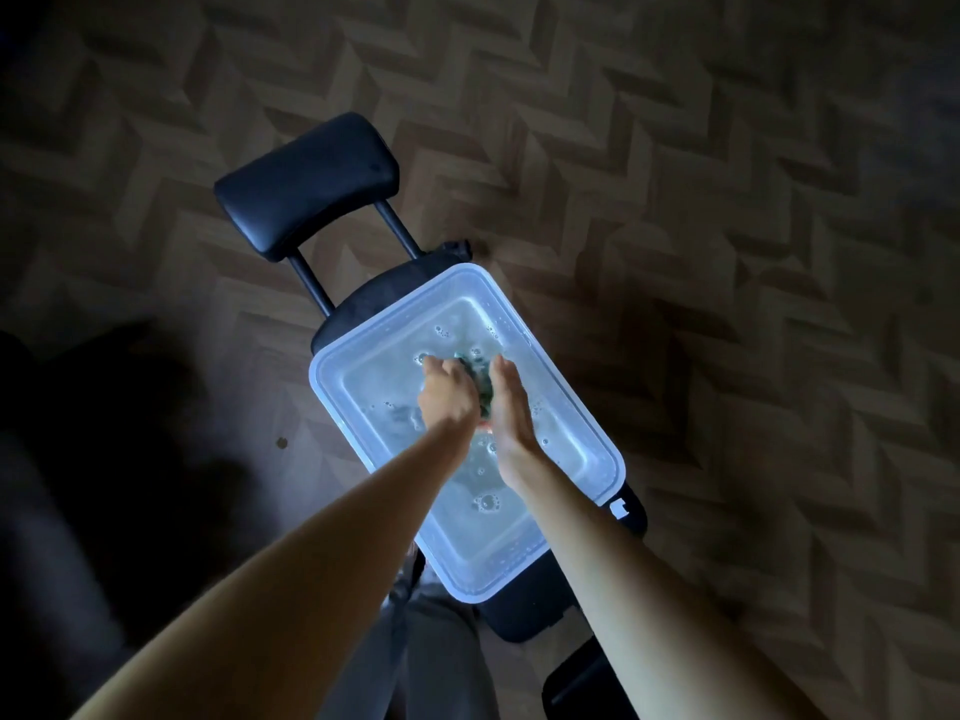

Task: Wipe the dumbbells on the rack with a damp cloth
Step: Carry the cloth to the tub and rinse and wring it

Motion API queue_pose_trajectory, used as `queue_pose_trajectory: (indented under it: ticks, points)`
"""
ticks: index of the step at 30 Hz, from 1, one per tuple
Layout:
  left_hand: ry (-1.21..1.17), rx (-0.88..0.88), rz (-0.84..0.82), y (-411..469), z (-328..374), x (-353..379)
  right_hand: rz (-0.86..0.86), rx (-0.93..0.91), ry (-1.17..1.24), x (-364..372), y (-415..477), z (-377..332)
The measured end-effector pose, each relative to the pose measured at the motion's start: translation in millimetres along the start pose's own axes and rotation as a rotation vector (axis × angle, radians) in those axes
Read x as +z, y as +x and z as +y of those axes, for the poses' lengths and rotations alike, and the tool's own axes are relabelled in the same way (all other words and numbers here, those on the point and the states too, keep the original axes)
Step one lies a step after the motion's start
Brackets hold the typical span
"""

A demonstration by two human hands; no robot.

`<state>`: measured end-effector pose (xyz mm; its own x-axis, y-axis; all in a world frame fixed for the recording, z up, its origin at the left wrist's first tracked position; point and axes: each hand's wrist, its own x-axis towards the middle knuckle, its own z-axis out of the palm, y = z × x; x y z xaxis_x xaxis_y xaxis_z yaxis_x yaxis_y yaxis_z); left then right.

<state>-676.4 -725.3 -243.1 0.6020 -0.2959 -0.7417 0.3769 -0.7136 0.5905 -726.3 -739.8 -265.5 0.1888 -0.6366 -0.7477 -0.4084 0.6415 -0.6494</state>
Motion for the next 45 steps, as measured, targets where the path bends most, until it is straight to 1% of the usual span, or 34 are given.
queue_pose_trajectory:
  ticks: [3, 7, 10, 13, 15, 17, 19, 21, 23, 25, 28, 30, 34, 36, 40, 43, 45]
  points:
    - [0.08, 0.07, -0.082, 0, 5, -1, 0.07, -0.071, -0.116, 0, -2, -1]
    - [0.148, 0.065, -0.06, 4, 7, -3, 0.123, -0.112, -0.213, 3, 8, -8]
    - [0.16, 0.077, -0.052, 9, 6, -3, 0.153, -0.098, -0.171, 1, 10, -7]
    - [0.165, 0.064, -0.035, 8, 8, -1, 0.097, -0.092, -0.173, -2, 10, -6]
    - [0.168, 0.047, -0.027, 10, 7, 0, 0.123, -0.091, -0.148, -1, 10, -6]
    - [0.186, 0.034, -0.04, 11, 5, -2, 0.164, -0.025, -0.084, 0, 10, -4]
    - [0.236, 0.048, -0.091, 11, 4, -6, 0.117, 0.041, -0.089, 0, 6, -5]
    - [0.28, 0.051, -0.161, 6, 8, -14, 0.051, 0.052, -0.247, -4, 3, -10]
    - [0.265, 0.0, -0.197, -1, 14, -25, 0.015, 0.052, -0.367, -10, -5, -20]
    - [0.219, -0.002, -0.195, -11, 22, -39, -0.04, 0.036, -0.345, -15, -17, -36]
    - [0.183, 0.107, -0.202, -29, 41, -63, -0.11, -0.061, -0.24, -18, -48, -67]
    - [0.134, 0.155, -0.21, -43, 59, -82, -0.12, -0.132, -0.192, -17, -71, -85]
    - [0.095, 0.313, -0.202, -81, 97, -132, -0.173, -0.328, -0.196, -6, -121, -129]
    - [0.011, 0.392, -0.207, -103, 114, -160, -0.225, -0.429, -0.214, 3, -150, -155]
    - [-0.095, 0.536, -0.111, -147, 133, -233, -0.388, -0.567, -0.195, 36, -208, -203]
    - [-0.146, 0.599, 0.016, -167, 134, -282, -0.509, -0.583, -0.136, 68, -239, -223]
    - [-0.205, 0.602, 0.147, -183, 128, -332, -0.617, -0.617, -0.204, 106, -267, -232]
